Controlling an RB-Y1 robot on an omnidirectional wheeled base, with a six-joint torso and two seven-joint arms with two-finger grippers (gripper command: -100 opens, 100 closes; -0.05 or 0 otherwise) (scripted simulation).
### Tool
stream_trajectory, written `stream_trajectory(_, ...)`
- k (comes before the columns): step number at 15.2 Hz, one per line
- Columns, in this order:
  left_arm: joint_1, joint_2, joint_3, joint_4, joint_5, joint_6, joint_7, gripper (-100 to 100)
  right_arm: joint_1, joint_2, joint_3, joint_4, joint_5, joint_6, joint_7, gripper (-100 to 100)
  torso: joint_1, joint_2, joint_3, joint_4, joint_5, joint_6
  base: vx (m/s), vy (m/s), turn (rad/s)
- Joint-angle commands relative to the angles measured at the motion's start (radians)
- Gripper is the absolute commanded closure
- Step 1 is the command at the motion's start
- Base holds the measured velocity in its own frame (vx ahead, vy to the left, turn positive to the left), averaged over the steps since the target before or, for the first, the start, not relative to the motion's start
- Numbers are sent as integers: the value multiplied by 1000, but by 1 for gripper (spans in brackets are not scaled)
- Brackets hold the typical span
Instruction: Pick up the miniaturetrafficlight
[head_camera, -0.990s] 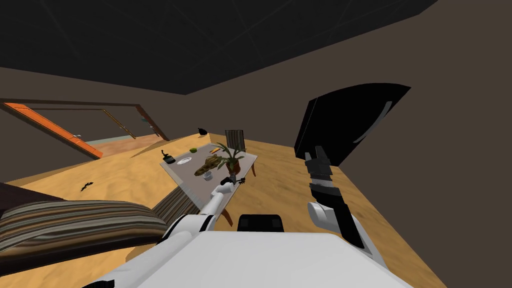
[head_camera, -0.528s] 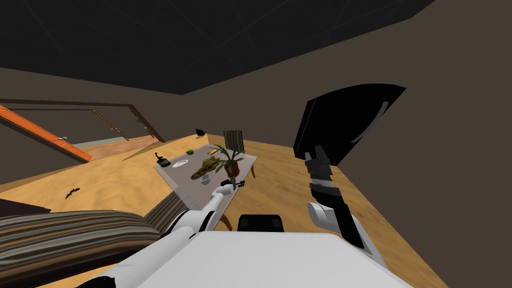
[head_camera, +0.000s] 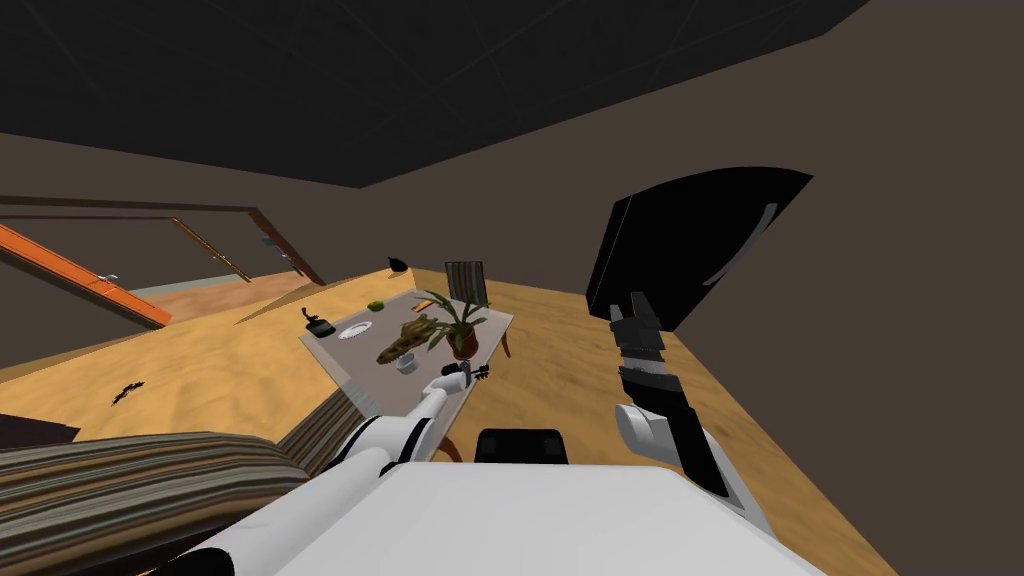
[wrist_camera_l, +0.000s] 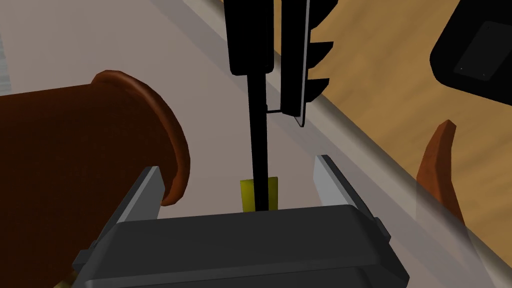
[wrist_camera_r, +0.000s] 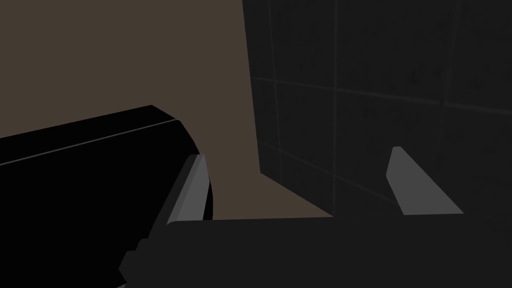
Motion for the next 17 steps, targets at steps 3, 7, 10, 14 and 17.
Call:
stream_trajectory(3, 7, 1, -1, 36, 4, 12, 2, -100, 0, 0, 0, 0, 0, 0, 0, 0, 1, -2, -1, 0, 0, 0, 88, 28, -28)
stream_trajectory(7, 7, 1, -1, 36, 4, 12, 2, -100, 0, 0, 0, 0, 0, 0, 0, 0, -1, 2, 1, 0, 0, 0, 17, -4, 3)
stream_trajectory(10, 22, 19, 11, 58, 29, -14, 6, -100, 0, 0, 0, 0, 0, 0, 0, 0, -1, 5, 3, 1, 0, 1, -4, 5, -230)
stream_trajectory(14, 52, 44, 31, 71, 53, -43, 23, -100, 0, 0, 0, 0, 0, 0, 0, 0, 0, 6, 3, 1, 0, 1, -10, 18, -285)
stream_trajectory(17, 62, 52, 37, 75, 61, -53, 29, -100, 0, 0, 0, 0, 0, 0, 0, 0, 0, 5, 3, 1, 0, 0, -9, 11, -63)
